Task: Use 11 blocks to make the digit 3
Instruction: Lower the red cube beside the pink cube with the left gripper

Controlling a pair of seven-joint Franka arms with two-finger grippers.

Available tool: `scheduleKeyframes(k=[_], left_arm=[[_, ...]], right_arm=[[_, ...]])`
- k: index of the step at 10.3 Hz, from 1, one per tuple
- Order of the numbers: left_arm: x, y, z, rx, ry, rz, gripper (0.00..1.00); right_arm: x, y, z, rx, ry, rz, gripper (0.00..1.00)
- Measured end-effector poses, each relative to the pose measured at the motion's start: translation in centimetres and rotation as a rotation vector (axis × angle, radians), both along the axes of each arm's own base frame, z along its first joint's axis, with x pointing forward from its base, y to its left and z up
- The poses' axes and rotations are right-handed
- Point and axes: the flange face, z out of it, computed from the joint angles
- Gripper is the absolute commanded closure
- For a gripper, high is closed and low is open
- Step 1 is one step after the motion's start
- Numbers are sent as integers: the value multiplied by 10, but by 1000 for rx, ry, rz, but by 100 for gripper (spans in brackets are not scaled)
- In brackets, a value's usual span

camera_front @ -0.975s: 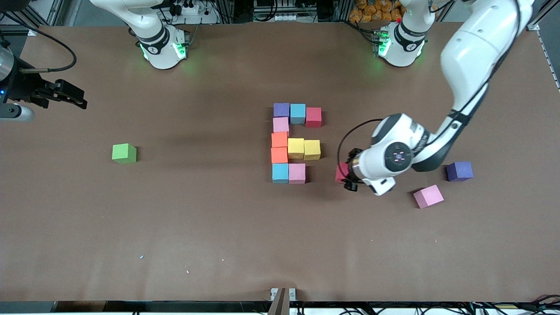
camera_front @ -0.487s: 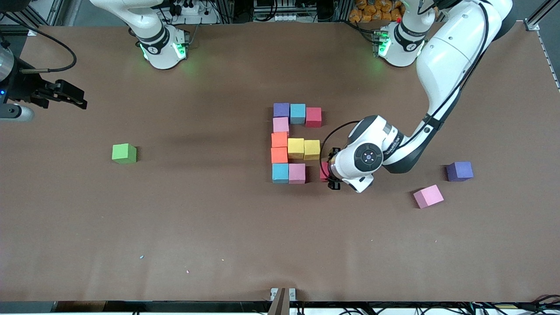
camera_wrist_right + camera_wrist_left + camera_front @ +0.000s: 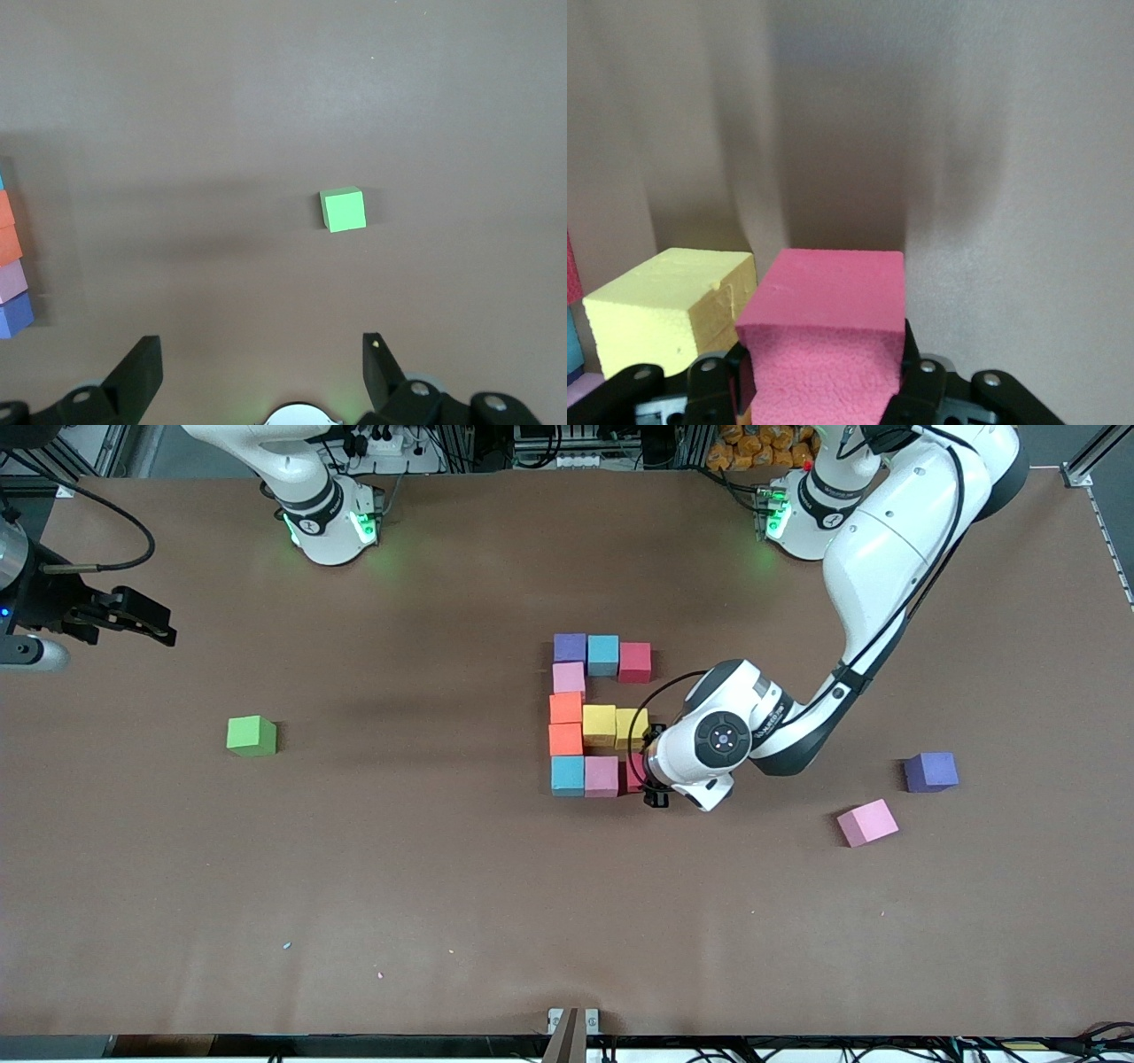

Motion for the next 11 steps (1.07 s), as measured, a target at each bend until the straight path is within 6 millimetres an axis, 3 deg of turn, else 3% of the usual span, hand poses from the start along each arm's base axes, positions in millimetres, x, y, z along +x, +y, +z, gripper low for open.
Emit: scheduleKeyframes(k=[5, 11], left_arm=[[0, -11, -1, -29, -41, 0, 93], [4, -9, -6, -33, -66, 8, 89]], right_arm=[[0, 0, 0, 0, 0, 0, 0], [0, 0, 0, 0, 0, 0, 0]])
